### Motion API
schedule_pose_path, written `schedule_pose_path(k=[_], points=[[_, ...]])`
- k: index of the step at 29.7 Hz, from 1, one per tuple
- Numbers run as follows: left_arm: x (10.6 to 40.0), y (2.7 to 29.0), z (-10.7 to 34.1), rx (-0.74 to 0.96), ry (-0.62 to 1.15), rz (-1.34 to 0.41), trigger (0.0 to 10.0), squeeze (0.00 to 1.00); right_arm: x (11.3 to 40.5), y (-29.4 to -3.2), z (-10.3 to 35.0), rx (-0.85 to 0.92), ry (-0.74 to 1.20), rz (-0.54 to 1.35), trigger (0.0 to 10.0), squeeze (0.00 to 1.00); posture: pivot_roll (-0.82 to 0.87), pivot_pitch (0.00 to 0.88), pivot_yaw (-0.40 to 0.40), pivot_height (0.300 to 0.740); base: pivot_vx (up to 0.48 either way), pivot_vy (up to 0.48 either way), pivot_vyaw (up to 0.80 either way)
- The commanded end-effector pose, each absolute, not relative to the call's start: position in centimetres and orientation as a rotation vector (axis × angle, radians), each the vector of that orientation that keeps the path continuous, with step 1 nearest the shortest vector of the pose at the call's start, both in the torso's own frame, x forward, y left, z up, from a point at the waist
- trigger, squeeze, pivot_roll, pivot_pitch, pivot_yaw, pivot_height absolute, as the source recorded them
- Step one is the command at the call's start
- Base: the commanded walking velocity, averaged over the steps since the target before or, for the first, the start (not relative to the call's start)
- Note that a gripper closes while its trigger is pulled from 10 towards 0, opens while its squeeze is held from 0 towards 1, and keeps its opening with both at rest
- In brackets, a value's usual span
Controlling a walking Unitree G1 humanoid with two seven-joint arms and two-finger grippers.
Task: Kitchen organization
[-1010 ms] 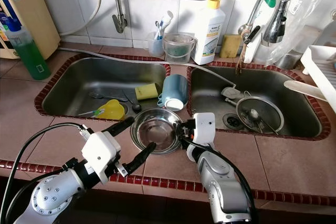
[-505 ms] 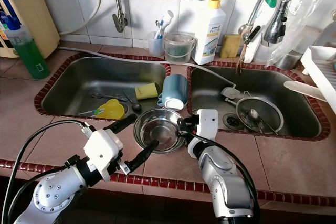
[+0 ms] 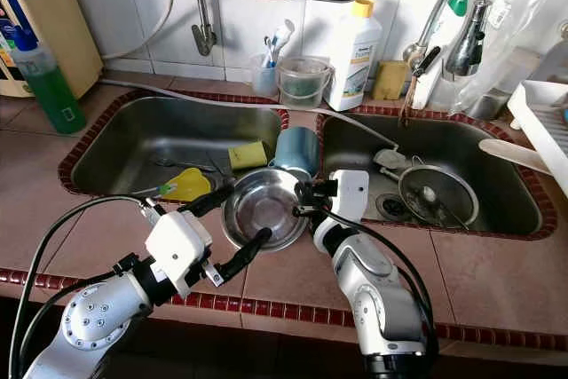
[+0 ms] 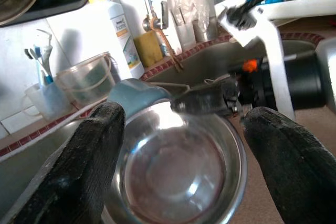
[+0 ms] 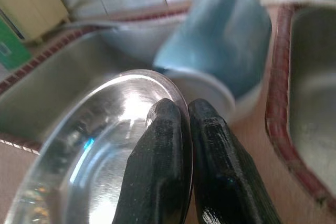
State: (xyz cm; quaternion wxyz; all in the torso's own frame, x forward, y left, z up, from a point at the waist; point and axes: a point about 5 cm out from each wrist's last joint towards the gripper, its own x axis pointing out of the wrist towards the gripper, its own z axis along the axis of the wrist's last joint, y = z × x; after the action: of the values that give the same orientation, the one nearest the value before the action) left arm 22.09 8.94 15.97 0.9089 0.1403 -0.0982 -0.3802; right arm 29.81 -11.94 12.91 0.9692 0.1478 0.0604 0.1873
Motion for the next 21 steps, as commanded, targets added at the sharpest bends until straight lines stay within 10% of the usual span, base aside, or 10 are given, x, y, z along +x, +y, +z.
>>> schedule_pose_path(k=[1, 9, 11, 12, 14, 21], points=[[22.4, 9.0, 16.0, 0.297, -0.210, -0.774, 10.0, 0.00, 30.0, -11.8, 14.0, 0.281, 0.074, 0.395, 10.0, 0.00, -0.12, 0.000, -0.046, 0.740, 0.000, 0.000, 0.00], [23.1, 9.5, 16.3, 0.263, -0.208, -0.728, 10.0, 0.00, 30.6, -11.4, 15.3, 0.282, 0.013, 0.418, 10.0, 0.00, -0.11, 0.000, -0.045, 0.740, 0.000, 0.000, 0.00], [23.2, 9.5, 16.5, 0.262, -0.213, -0.727, 10.0, 0.00, 30.4, -11.2, 15.3, 0.305, 0.013, 0.443, 7.5, 0.00, -0.11, 0.000, -0.046, 0.740, 0.000, 0.000, 0.00], [23.2, 9.5, 16.5, 0.259, -0.215, -0.726, 10.0, 0.00, 30.2, -11.2, 15.2, 0.302, 0.006, 0.442, 1.5, 0.00, -0.11, 0.000, -0.045, 0.740, 0.000, 0.000, 0.00], [23.2, 9.5, 16.5, 0.258, -0.217, -0.725, 10.0, 0.00, 30.0, -11.2, 15.2, 0.307, -0.002, 0.441, 0.0, 0.00, -0.11, 0.000, -0.045, 0.740, 0.000, 0.000, 0.00], [23.3, 9.5, 16.5, 0.256, -0.218, -0.724, 10.0, 0.00, 30.1, -11.1, 16.0, 0.321, -0.048, 0.449, 0.0, 0.00, -0.12, 0.000, -0.043, 0.740, 0.000, 0.000, 0.00]])
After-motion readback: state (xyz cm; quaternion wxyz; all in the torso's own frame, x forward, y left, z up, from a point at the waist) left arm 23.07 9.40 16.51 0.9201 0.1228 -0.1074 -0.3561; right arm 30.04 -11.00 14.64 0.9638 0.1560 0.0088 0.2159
